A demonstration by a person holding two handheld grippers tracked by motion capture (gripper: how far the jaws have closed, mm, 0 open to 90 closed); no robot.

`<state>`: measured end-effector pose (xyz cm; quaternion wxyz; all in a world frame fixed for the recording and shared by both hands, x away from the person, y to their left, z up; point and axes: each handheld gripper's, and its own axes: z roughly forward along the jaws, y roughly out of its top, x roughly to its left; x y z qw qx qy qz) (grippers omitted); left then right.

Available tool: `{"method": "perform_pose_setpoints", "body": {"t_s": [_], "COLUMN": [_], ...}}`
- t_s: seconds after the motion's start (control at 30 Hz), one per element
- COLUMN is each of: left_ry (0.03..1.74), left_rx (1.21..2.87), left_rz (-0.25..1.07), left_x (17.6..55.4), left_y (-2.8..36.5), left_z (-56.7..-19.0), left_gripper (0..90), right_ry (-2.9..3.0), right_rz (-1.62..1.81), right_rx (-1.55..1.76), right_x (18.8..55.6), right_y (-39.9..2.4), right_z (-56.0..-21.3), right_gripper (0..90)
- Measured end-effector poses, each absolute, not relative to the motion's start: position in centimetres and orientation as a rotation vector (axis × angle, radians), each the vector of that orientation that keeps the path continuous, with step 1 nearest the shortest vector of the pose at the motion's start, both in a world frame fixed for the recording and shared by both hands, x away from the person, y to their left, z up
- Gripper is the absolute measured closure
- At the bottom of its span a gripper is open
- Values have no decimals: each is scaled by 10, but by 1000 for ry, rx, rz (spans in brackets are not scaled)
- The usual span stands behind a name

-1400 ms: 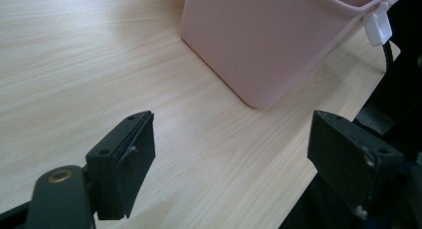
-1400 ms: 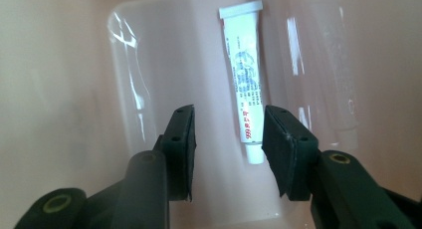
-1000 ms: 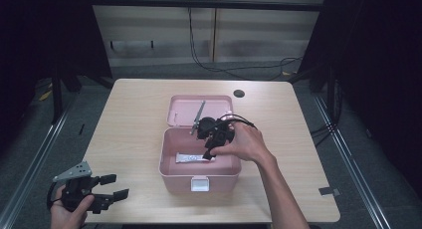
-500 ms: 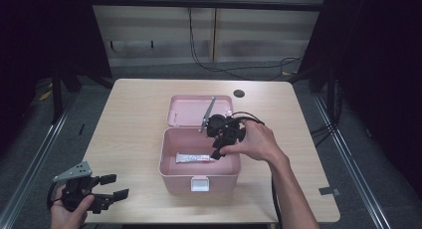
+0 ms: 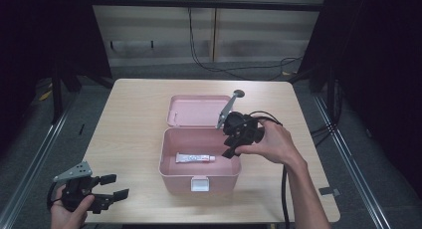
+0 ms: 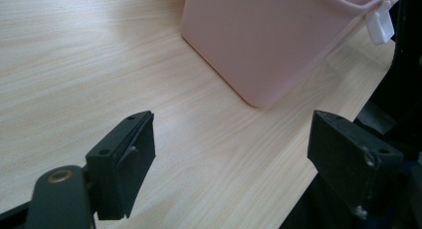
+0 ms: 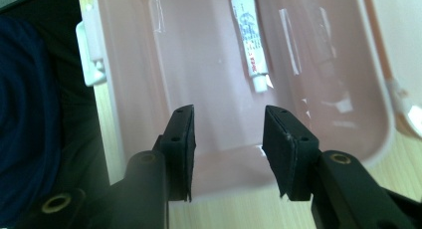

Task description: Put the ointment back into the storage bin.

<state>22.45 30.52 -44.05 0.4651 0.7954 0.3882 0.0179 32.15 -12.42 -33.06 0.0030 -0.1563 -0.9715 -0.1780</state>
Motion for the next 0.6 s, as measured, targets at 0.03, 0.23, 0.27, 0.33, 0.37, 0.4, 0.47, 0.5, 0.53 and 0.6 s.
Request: {"method": "perform_pose_setpoints", "body": {"t_s": [0.03,0.23,0.27,0.33,0.37,0.4,0.47,0.5,0.53,0.6], "left_ry": [954,953,954,954,954,954,953,954,955,955], "left_rx": [1954,1957,1958,1958,1957,1956,1956,1956,1957,1958], "left_rz": [44,43,44,42,42,42,43,42,42,42], "left_x": [225,225,225,225,225,225,225,225,225,225], "left_y": [305,305,305,305,305,305,305,305,305,305], "left_z": [-441,-441,-441,-441,-441,-441,-441,-441,-441,-441], "left_gripper": [188,188,188,188,188,188,188,188,188,188], "right_ry": [-3046,-3051,-3056,-3058,-3056,-3057,-3052,-3052,-3054,-3054], "right_rz": [-569,-589,-595,-603,-606,-604,-593,-594,-599,-588], "right_rx": [-496,-544,-540,-553,-558,-570,-585,-597,-590,-615], "right_x": [320,313,312,311,310,309,307,306,306,303], "right_y": [-128,-146,-149,-154,-157,-160,-164,-167,-170,-175], "right_z": [-329,-322,-322,-321,-321,-322,-323,-324,-326,-328], "right_gripper": [569,569,569,569,569,569,568,567,567,563]}}
